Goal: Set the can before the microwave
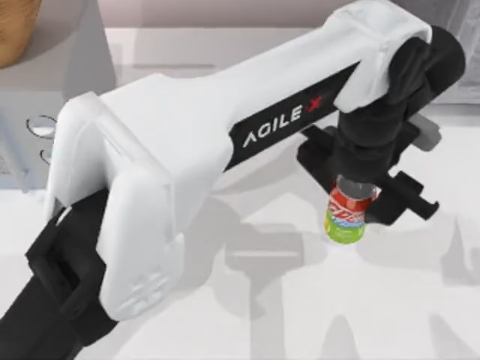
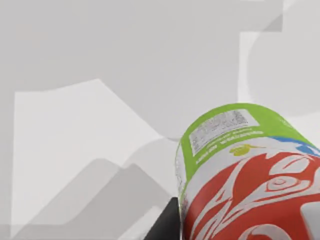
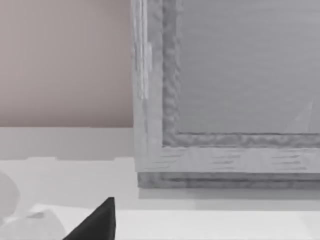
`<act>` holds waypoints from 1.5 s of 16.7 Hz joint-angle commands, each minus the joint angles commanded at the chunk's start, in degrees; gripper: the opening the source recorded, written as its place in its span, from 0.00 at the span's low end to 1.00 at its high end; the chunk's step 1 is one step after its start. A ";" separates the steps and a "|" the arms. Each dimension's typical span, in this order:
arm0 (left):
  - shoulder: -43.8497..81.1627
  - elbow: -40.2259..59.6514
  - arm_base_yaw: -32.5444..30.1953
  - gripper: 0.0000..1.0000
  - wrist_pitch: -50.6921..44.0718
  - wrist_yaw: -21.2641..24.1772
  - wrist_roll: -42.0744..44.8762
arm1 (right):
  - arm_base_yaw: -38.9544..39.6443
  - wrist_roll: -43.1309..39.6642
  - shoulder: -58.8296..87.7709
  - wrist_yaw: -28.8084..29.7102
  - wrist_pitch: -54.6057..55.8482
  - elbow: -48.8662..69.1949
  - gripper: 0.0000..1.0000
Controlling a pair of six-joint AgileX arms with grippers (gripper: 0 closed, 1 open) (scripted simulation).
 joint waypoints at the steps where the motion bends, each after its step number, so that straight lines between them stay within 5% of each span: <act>1: 0.03 0.23 0.00 0.00 -0.23 0.00 0.00 | 0.00 0.00 0.00 0.00 0.00 0.00 1.00; 7: -1.76 -1.65 1.07 0.00 -0.07 0.31 1.10 | 0.00 0.00 0.00 0.00 0.00 0.00 1.00; 12: -15.99 -14.94 9.98 0.00 0.15 2.37 7.62 | 0.00 0.00 0.00 0.00 0.00 0.00 1.00; 17: -36.68 -36.42 26.21 0.00 1.44 4.52 16.25 | 0.00 0.00 0.00 0.00 0.00 0.00 1.00; 25: -60.51 -69.89 60.64 0.00 10.62 4.53 27.67 | 0.00 0.00 0.00 0.00 0.00 0.00 1.00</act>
